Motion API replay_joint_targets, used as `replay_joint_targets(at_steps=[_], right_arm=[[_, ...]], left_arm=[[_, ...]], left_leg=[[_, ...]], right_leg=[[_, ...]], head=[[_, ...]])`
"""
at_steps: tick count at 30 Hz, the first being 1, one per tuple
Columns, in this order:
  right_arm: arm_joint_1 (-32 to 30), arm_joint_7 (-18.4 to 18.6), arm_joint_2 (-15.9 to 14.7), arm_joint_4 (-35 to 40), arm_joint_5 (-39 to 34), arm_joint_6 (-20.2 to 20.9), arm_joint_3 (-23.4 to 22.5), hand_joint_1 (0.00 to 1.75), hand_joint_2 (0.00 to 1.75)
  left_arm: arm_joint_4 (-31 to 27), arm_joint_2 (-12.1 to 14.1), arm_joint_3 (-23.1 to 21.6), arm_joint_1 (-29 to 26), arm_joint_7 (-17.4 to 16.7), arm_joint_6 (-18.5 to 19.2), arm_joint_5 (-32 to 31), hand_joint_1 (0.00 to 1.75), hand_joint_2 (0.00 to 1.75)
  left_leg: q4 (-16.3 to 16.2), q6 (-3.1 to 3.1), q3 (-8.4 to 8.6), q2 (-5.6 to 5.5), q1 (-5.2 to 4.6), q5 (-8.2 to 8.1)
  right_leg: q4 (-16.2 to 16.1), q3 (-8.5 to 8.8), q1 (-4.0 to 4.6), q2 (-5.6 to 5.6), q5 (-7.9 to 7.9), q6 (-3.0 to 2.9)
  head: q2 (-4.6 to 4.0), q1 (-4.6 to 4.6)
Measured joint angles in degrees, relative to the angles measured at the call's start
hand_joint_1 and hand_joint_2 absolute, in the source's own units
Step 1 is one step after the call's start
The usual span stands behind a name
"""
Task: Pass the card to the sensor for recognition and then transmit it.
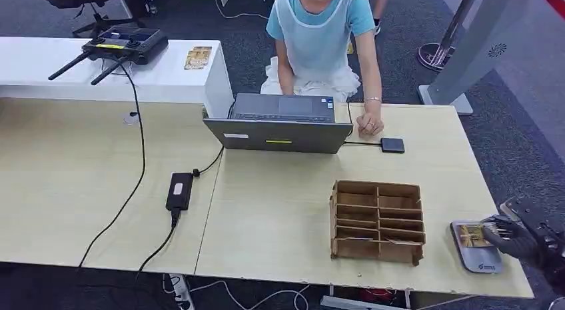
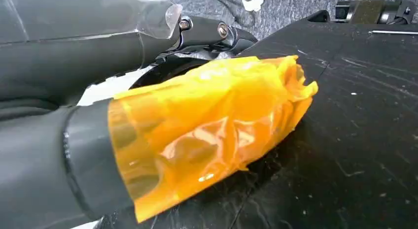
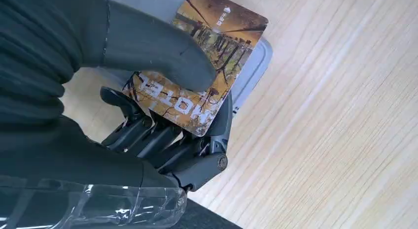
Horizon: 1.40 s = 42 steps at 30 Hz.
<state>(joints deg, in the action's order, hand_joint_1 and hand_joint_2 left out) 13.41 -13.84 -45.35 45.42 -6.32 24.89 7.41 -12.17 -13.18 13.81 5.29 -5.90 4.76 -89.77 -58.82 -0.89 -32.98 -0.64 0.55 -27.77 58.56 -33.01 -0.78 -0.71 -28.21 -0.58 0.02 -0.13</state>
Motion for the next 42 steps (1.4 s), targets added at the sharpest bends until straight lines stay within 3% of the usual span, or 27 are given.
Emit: replay_joint_targets(at_steps=[29,42], right_arm=[[3.82,-1.12,2.64,-4.02,2.95,-1.95,0.0,1.75,1.75],[7.35,-1.33,2.67,-0.94,2.05,-1.09,0.0,1.75,1.75]], left_arm=[[0.0,0.66,-9.22,0.85,1.51,1.46,0.09,0.0,0.0],[0.0,1.09,-13.35,1.2,2.45,1.84,0.09,0.0,0.0]], left_leg=[[0.01,0.0,0.05,-0.02,0.0,0.0],[0.01,0.0,0.0,-0.06,-0.02,0.01]], right_leg=[[0.0,0.1,0.0,-0.01,0.0,0.0],[0.03,0.09,-0.01,-0.07,0.0,0.0]], head=[[-0.02,0.0],[-0.02,0.02]])
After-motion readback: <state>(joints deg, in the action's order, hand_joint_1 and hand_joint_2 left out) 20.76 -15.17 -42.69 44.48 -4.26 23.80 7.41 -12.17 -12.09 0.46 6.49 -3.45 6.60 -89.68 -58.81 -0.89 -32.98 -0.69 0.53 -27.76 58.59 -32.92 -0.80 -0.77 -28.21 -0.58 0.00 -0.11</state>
